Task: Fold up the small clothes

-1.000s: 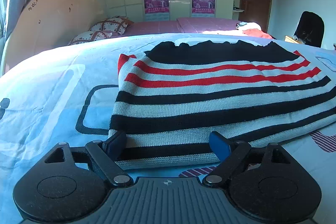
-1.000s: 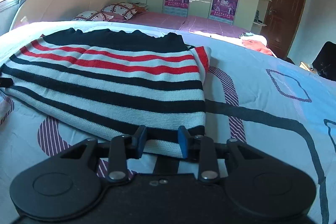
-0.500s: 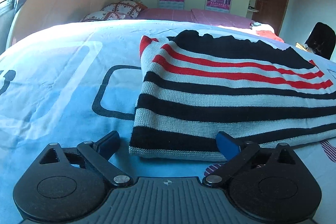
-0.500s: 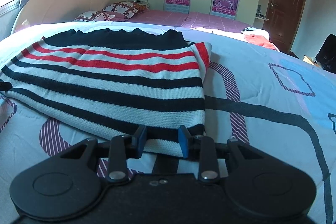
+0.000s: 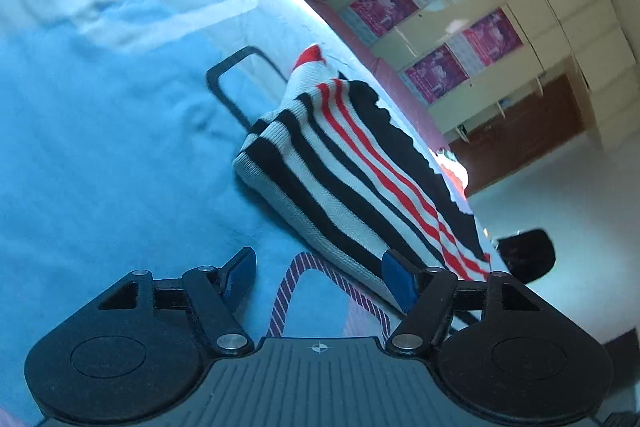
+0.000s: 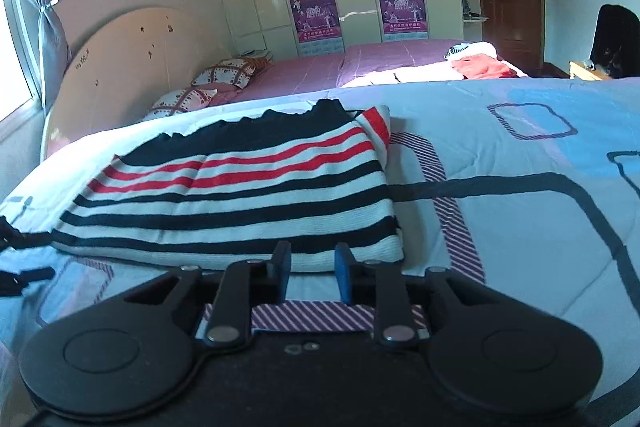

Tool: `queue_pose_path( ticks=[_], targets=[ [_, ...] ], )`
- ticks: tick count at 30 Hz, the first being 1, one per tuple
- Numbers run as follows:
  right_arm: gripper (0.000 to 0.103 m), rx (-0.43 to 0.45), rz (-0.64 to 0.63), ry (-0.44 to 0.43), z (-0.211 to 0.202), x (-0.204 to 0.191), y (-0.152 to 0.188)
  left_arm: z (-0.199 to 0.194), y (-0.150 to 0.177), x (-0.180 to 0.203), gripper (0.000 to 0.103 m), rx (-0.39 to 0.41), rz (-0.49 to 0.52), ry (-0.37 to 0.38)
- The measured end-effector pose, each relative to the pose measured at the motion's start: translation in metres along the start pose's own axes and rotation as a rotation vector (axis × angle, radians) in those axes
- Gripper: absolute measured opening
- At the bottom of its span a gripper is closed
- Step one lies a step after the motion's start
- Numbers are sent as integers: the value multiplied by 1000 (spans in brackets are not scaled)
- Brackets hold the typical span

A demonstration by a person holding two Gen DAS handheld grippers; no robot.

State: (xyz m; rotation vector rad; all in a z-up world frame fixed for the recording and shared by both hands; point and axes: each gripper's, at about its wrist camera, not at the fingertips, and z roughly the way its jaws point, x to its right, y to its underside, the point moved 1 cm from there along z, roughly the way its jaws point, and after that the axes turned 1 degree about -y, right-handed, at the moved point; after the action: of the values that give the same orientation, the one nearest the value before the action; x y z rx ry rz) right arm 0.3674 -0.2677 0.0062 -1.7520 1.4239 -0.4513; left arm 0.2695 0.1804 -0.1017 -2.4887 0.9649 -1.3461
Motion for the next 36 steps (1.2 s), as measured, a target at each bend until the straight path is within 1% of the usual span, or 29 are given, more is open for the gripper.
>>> queue_pose_path(
  ticks=[3,5,10,15,17,21,26,28,30,32,33,36],
  targets=[
    [25,-5,36,-59,9,-13,-7,7,3,-12,69,54,-137,52],
    [25,-12,54,-81,19,-21,-13,15,1,-14,69,68,-166,69],
    [25,-22,92,-150,47,-35,-26,37,-8,-7,66,90,-148,79],
    [23,-30,97,-196,77,-40,-35,61,-16,-3,54,122,-155,73],
    [23,-33,99,-220,89,-39,-39,67,-19,-1,53,130,-156,76],
    [22,-48,74,-241,113,-46,-43,79,-30,0,53,129,-165,99],
    [19,-53,59,-235,135,-57,-48,90,-38,0,52,138,-169,128],
    [14,-59,45,-229,142,-63,-51,88,-38,-6,48,147,-184,149],
    [10,-71,23,-223,147,-71,-54,92,-39,-12,31,147,-199,148],
    [9,-79,-11,-215,150,-80,-55,95,-39,-22,20,139,-236,161],
    [9,-85,-33,-204,152,-85,-55,94,-37,-24,20,137,-243,179],
    [8,-104,-60,-175,157,-95,-55,98,-40,-23,20,126,-235,177]
  ],
)
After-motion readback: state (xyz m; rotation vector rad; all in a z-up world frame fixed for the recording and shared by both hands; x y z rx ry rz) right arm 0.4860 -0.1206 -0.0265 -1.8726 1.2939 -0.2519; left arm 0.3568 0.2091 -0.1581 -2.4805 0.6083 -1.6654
